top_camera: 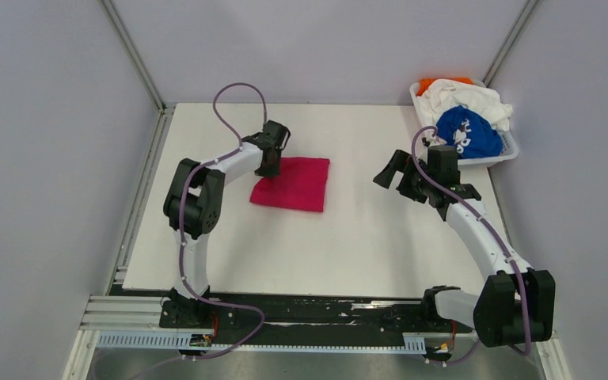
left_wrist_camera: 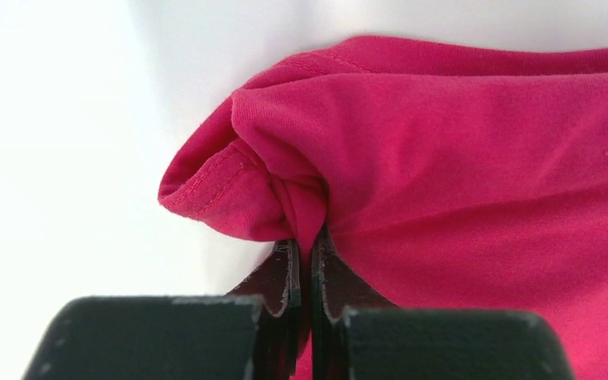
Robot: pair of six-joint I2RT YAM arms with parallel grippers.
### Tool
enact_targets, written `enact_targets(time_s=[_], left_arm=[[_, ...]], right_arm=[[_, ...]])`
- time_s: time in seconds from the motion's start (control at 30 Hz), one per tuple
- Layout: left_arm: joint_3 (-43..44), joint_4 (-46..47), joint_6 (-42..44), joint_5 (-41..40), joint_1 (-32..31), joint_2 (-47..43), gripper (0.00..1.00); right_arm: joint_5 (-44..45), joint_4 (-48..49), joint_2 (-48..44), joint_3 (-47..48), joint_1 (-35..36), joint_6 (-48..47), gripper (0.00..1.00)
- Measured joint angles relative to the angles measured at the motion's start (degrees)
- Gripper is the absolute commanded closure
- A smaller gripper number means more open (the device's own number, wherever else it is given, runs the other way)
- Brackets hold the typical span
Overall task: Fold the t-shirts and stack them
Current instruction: Put the neatly folded tshirt into the corner of the board with the left arm
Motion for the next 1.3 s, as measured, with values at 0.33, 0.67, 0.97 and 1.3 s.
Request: enact_targets(time_s=[0.33, 0.67, 0.97, 1.3], left_arm=[[3.5, 3.6, 14.9, -3.0, 13.2, 0.1, 1.00], [17.6, 6.6, 23.6, -4.0, 21.5, 7.5, 1.00], [27.8, 5.5, 23.2, -4.2, 27.5, 16.2, 1.00], [37.5, 4.7, 22.9, -7.8, 31.7, 21.7, 0.83]], right_arm=[[7.5, 0.5, 1.8, 1.3, 0.0, -3.3, 0.00], [11.0, 0.9, 4.0, 1.3, -0.3, -4.5, 0.00], [13.1, 0.9, 4.2, 1.9, -0.3, -4.4, 0.00], [14.8, 0.9, 4.9, 2.0, -0.3, -4.4, 0.00]])
